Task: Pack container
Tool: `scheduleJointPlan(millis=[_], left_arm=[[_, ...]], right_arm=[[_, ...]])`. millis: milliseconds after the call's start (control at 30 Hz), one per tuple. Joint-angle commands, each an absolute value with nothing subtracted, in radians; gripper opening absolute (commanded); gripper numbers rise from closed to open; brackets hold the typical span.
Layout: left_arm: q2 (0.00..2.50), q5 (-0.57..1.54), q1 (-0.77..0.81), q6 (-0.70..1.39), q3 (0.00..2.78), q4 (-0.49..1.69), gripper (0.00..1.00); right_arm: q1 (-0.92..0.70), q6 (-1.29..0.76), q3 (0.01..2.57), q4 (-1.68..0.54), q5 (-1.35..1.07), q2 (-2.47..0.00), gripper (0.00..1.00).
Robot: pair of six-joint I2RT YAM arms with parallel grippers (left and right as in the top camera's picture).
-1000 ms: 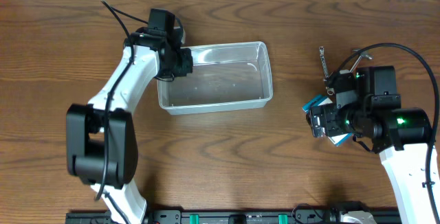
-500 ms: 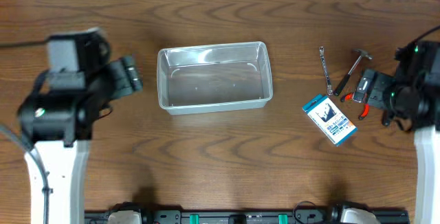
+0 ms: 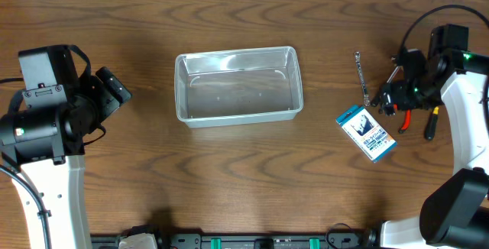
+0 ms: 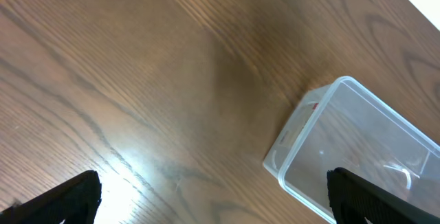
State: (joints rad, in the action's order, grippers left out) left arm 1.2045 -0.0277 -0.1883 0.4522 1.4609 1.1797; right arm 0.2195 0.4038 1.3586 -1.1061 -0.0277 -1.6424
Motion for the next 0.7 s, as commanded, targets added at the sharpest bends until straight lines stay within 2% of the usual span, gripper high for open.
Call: scheduleJointPlan(millis=[0, 200, 433, 667], left_arm=[[1.208, -0.063, -0.193, 0.469, 1.459, 1.19, 0.98], [1.208, -0.099, -0.193, 0.469, 1.459, 1.192, 0.98], [1.208, -0.099, -0.193, 0.469, 1.459, 1.181, 0.98], [1.208, -0.099, -0.193, 0.47, 1.459, 1.177, 0.98]], right_arm=[[0.211, 0.57, 1.361, -1.13, -0.09, -1.638, 0.99], [0.172, 0.576, 1.345, -1.171, -0.067, -1.641, 0.99], [0.083, 0.513, 1.27, -1.078, 0.019, -1.642, 0.99], [0.078, 0.53, 1.156, -1.001, 0.019, -1.642, 0.99]])
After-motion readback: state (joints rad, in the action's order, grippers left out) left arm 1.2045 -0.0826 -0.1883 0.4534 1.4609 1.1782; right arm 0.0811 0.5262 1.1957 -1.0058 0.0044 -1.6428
